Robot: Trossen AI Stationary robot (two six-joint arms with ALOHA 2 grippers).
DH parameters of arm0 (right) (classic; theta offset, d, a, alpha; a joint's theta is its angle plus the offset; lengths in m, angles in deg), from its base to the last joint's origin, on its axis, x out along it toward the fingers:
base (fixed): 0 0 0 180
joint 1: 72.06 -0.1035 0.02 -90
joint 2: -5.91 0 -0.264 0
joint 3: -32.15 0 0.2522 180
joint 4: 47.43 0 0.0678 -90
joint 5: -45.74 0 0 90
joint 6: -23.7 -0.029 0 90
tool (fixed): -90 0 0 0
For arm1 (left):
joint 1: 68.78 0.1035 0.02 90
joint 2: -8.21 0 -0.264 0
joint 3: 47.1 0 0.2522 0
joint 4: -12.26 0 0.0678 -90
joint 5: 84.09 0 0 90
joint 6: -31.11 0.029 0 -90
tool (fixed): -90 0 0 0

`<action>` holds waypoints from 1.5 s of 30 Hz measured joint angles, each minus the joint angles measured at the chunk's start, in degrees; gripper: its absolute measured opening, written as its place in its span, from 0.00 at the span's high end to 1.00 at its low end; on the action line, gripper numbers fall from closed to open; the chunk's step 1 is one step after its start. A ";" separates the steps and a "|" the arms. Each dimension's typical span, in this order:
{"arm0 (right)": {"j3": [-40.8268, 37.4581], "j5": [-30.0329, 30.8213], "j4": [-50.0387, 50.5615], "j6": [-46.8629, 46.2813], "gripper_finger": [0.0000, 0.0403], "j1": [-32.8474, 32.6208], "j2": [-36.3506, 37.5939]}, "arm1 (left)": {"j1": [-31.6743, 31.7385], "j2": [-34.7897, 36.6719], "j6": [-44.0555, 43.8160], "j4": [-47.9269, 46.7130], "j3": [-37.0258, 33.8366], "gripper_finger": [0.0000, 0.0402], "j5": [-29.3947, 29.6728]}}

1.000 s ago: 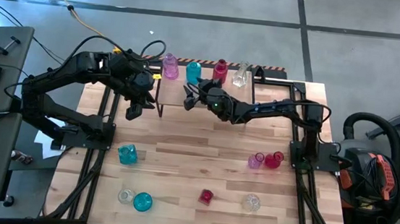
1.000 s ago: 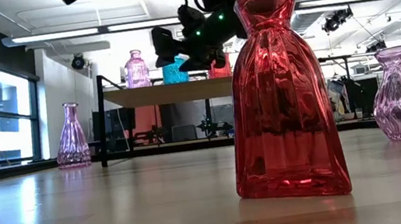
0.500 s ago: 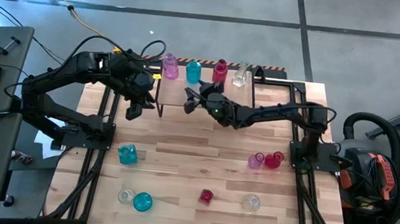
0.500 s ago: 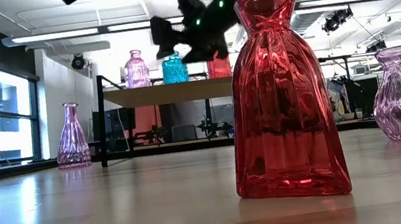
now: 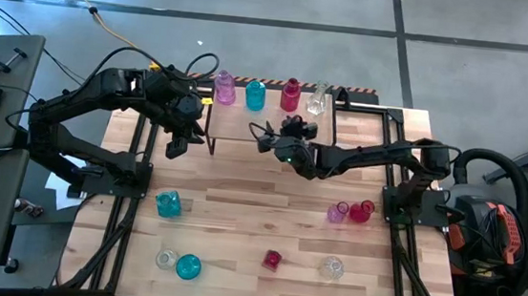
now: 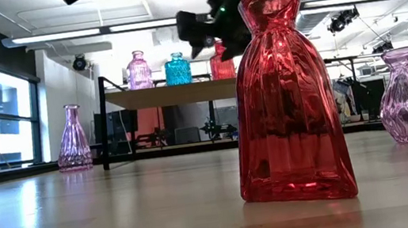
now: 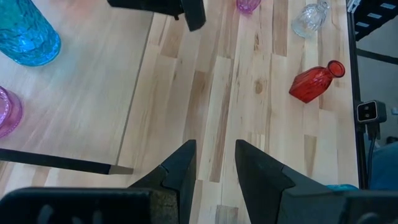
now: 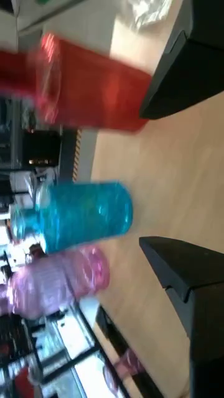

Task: Sort vases onto shelf
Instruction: Adjust the red vase on the shelf

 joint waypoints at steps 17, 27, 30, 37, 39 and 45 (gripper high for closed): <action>-16.07 11.77 -13.45 -0.67 0.23 -7.05 7.38 | 0.00 0.00 0.00 0.08 0.00 0.74 0.02; -16.21 -0.63 -24.61 14.90 0.23 2.45 7.29 | 0.00 0.00 0.00 0.06 0.00 0.74 0.02; -16.21 -3.01 -27.13 17.69 0.23 4.64 7.29 | 0.00 0.00 0.00 0.07 0.00 0.74 0.02; -16.21 -7.25 -27.88 19.21 0.23 7.94 7.27 | 0.00 0.00 0.00 0.08 0.00 0.74 0.02; -16.21 -7.66 -27.92 19.23 0.23 8.72 7.27 | 0.00 0.00 0.00 0.08 0.00 0.74 0.02; -16.21 -9.01 -33.24 24.72 0.23 10.82 7.27 | 0.00 0.00 0.00 0.08 0.00 0.74 0.02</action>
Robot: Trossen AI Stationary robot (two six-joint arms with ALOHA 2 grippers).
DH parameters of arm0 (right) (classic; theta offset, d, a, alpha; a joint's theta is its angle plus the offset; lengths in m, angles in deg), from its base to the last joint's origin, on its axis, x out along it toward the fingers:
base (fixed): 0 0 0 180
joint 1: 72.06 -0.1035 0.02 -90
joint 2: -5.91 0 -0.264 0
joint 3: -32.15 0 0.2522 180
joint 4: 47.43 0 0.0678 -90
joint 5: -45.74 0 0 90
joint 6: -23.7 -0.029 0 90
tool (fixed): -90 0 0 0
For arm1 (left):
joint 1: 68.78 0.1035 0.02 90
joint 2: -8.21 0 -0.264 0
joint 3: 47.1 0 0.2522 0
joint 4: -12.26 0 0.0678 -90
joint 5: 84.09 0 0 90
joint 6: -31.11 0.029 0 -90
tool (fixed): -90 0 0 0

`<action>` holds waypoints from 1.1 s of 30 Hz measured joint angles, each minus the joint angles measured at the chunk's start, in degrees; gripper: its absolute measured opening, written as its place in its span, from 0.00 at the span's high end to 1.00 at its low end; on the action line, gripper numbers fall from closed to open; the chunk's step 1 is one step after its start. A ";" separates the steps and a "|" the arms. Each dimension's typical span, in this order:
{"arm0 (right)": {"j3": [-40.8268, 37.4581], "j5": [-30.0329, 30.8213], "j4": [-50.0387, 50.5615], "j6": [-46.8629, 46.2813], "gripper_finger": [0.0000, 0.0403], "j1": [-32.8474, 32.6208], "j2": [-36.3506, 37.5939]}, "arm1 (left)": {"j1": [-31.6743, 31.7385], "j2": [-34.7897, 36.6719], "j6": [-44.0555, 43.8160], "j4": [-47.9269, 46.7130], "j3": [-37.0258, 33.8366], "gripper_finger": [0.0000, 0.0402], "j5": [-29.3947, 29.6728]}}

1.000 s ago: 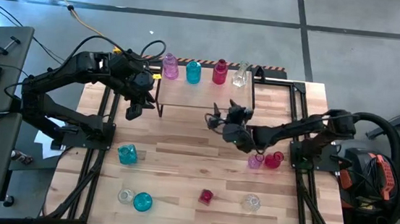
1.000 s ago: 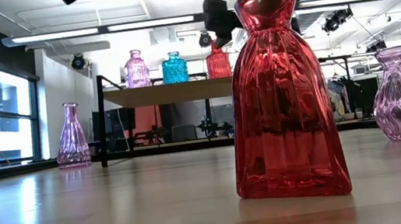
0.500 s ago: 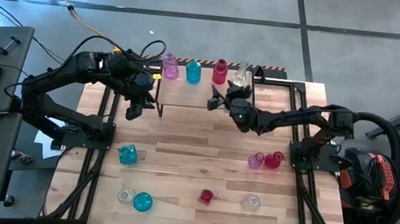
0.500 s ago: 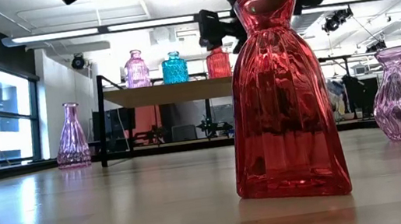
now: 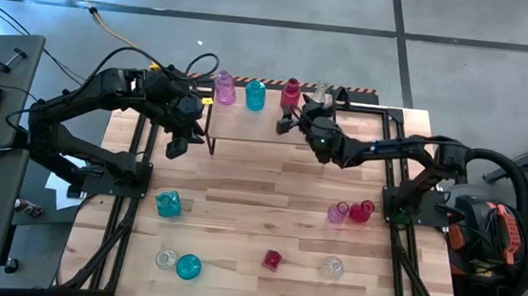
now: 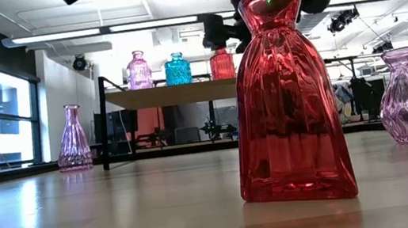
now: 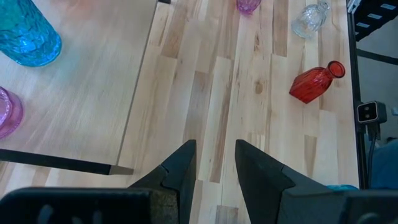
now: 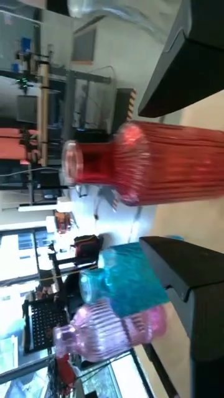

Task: Sort vases onto shelf
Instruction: Adjust the red vase on the shelf

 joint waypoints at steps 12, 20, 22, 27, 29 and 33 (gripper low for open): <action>0.07 -7.30 -2.35 3.40 0.23 4.96 0.00 | 0.00 0.00 0.00 0.00 0.00 0.74 0.02; 0.07 -11.60 -2.15 1.91 0.23 6.07 -0.02 | -0.02 0.00 0.00 0.00 0.00 0.74 0.44; 0.07 -13.47 -2.13 1.45 0.23 6.37 -0.03 | 0.00 0.00 0.00 0.00 0.00 0.74 0.52; 0.07 -14.89 -2.13 1.24 0.23 6.55 -0.07 | 0.00 0.00 0.00 0.00 0.00 0.74 0.55; 0.07 -15.54 -2.12 0.89 0.23 6.56 -0.07 | 0.00 0.00 0.00 0.00 0.00 0.74 0.55; 0.07 -16.29 -2.13 0.62 0.23 6.55 -0.07 | 0.00 0.00 0.00 0.00 0.00 0.74 0.55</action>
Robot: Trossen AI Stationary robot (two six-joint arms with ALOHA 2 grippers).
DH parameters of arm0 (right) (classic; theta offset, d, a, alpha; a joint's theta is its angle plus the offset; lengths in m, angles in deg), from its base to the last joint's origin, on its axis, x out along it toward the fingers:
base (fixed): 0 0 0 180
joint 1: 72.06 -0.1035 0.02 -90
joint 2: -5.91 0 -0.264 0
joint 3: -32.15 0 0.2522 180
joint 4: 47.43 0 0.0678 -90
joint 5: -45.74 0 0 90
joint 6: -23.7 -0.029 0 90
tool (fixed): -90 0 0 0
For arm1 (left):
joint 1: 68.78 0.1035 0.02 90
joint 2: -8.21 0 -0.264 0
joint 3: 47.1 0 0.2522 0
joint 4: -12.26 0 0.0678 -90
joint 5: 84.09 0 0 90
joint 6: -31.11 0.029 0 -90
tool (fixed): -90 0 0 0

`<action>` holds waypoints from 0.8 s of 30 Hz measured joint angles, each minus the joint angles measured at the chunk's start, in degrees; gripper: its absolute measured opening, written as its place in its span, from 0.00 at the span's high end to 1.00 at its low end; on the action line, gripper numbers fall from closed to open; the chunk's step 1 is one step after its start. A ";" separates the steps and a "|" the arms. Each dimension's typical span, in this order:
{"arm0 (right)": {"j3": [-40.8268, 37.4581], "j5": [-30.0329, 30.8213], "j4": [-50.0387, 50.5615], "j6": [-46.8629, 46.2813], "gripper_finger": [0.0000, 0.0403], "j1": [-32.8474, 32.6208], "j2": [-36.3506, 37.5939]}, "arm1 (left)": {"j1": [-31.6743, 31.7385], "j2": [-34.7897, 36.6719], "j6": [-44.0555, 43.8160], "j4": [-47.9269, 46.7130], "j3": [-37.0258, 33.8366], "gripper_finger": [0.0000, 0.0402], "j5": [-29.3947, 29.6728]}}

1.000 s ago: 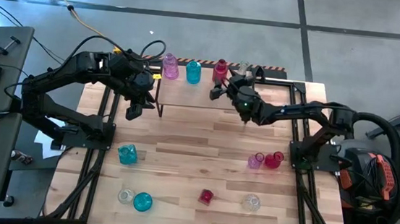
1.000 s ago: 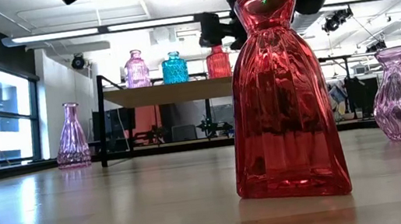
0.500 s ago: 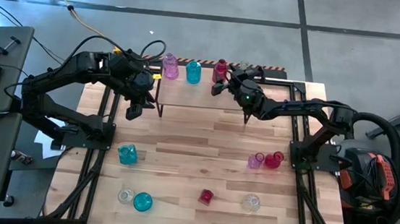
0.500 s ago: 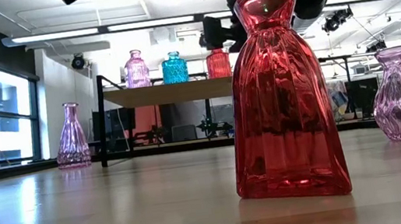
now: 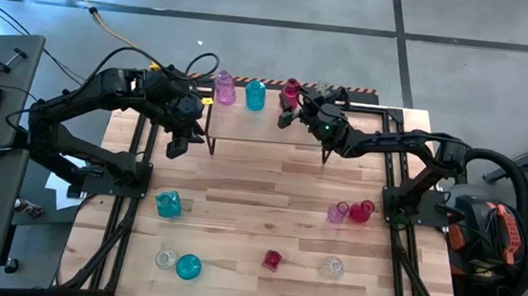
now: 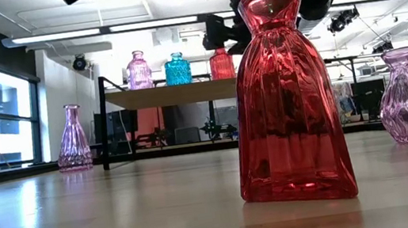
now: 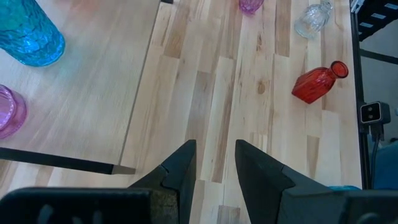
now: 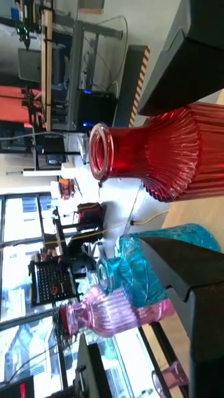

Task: Sort vases onto shelf
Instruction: Adjust the red vase on the shelf

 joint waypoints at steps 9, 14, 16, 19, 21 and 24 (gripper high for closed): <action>0.02 -2.08 -0.06 -1.18 0.23 0.35 0.00 | 0.00 0.00 -0.01 0.00 0.00 0.74 -0.02; 0.04 -2.49 -0.06 -1.68 0.23 0.37 0.00 | 0.00 0.00 0.00 0.00 0.00 0.74 -0.04; 0.04 -2.48 -0.06 -1.68 0.23 0.37 0.00 | 0.00 0.00 0.00 0.00 0.00 0.74 -0.04; 0.04 -2.25 -0.06 -1.68 0.23 0.35 0.00 | 0.00 0.00 0.00 0.00 0.00 0.74 -0.04; 0.04 -1.57 -0.25 -1.54 0.23 0.35 0.00 | -0.01 0.00 0.00 0.00 0.00 0.74 -0.07; 0.04 -1.03 -1.70 -0.09 0.23 0.32 0.00 | 0.00 0.00 0.00 0.00 0.00 0.74 -0.07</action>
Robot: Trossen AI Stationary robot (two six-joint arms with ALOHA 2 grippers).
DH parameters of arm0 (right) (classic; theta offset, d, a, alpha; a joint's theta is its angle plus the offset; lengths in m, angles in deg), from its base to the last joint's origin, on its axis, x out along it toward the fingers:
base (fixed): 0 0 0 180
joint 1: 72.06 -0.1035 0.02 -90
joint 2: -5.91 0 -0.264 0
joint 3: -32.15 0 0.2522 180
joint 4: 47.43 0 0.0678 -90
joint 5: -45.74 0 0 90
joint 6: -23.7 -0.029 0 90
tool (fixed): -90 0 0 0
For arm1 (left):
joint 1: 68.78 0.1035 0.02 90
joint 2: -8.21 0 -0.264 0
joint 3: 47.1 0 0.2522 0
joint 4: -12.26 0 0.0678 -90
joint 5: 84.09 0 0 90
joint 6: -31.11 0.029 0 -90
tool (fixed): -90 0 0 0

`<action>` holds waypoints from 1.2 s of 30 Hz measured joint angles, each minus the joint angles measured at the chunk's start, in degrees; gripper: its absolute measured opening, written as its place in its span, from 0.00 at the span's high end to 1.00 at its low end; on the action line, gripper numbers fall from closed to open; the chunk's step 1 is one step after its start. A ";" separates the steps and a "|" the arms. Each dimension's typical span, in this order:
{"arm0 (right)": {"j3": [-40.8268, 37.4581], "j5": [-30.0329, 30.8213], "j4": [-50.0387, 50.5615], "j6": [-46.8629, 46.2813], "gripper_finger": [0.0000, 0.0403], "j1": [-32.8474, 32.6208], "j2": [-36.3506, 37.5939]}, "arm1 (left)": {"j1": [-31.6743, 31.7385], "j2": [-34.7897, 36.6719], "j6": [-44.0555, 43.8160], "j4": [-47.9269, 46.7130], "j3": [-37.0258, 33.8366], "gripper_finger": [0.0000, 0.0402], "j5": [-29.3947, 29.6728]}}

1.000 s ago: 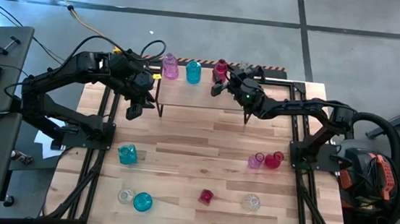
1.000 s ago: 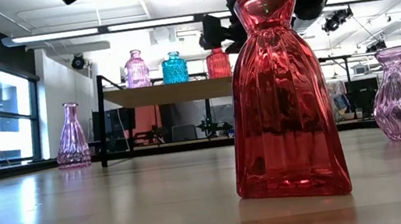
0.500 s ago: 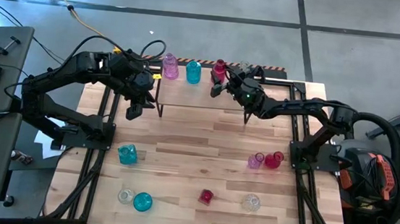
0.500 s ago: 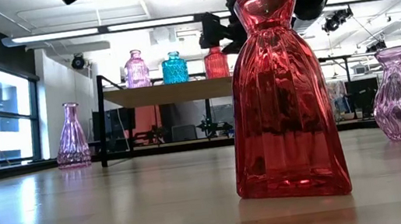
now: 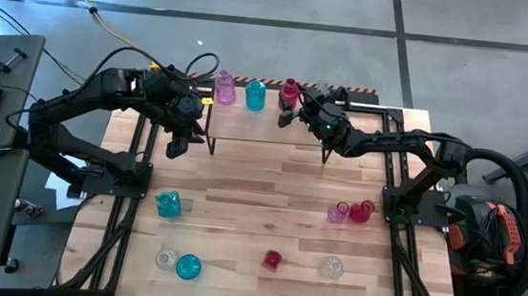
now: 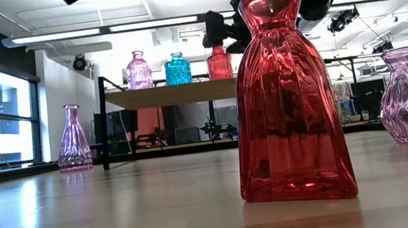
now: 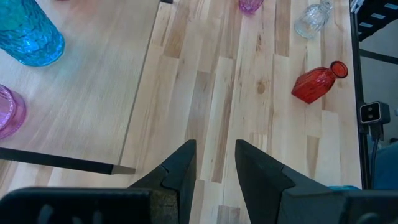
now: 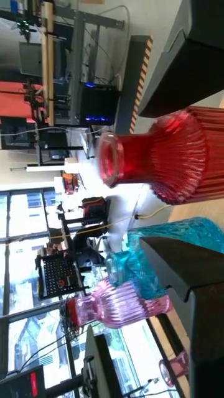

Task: Sort vases onto shelf
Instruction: Adjust the red vase on the shelf, then put the right transparent vase on the shelf aligned with the other transparent vase

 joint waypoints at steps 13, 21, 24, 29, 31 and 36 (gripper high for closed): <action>0.00 7.17 -0.10 10.10 0.23 -4.06 5.27 | -0.02 -0.02 0.00 0.00 0.00 0.74 -0.04; 0.02 13.87 6.33 13.01 0.23 -11.76 9.89 | 0.00 -0.02 0.00 0.00 0.00 0.74 -0.03; 0.02 17.07 8.75 11.42 0.23 -15.72 10.94 | -0.01 -0.02 0.00 0.00 0.00 0.74 -0.02; 0.02 23.99 10.60 8.52 0.23 -23.08 11.61 | -0.02 -0.02 0.00 0.00 0.00 0.74 -0.02; 0.02 27.07 11.82 6.76 0.23 -26.17 11.61 | -0.02 -0.02 0.00 0.00 0.00 0.74 -0.03; 0.02 35.10 19.13 -3.45 0.23 -34.20 11.58 | -0.02 -0.02 0.00 0.00 0.00 0.74 -0.02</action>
